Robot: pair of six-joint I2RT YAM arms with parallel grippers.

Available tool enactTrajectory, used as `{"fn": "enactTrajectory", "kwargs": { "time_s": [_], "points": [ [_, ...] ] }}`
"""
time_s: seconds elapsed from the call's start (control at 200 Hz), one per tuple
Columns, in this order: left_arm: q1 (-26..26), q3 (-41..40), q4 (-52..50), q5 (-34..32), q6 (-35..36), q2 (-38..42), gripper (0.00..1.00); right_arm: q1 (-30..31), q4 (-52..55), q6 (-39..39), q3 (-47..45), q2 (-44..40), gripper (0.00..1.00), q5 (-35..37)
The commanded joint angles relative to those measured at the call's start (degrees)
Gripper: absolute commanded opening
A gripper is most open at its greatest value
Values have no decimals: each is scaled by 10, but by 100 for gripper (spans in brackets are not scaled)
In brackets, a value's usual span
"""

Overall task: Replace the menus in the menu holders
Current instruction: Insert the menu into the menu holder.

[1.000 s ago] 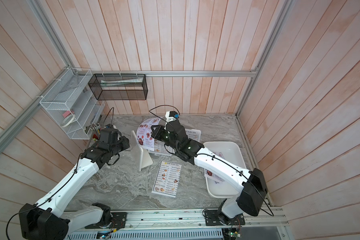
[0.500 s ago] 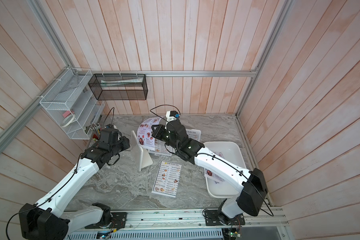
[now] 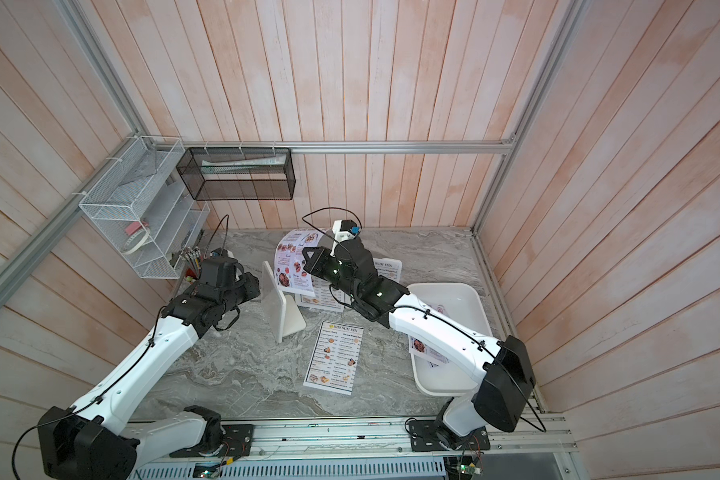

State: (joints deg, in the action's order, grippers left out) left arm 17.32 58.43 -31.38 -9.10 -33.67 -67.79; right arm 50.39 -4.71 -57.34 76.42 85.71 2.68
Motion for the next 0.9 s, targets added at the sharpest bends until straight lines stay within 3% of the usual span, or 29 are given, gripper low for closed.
{"fn": "enactTrajectory", "kwargs": {
  "time_s": [0.0,0.895],
  "points": [
    [3,12,-10,-9,2,7,44,-5,-13,-4,0,7,0,-5],
    [3,12,-6,-3,2,2,44,-9,-7,-1,3,9,0,-2]
  ]
}}
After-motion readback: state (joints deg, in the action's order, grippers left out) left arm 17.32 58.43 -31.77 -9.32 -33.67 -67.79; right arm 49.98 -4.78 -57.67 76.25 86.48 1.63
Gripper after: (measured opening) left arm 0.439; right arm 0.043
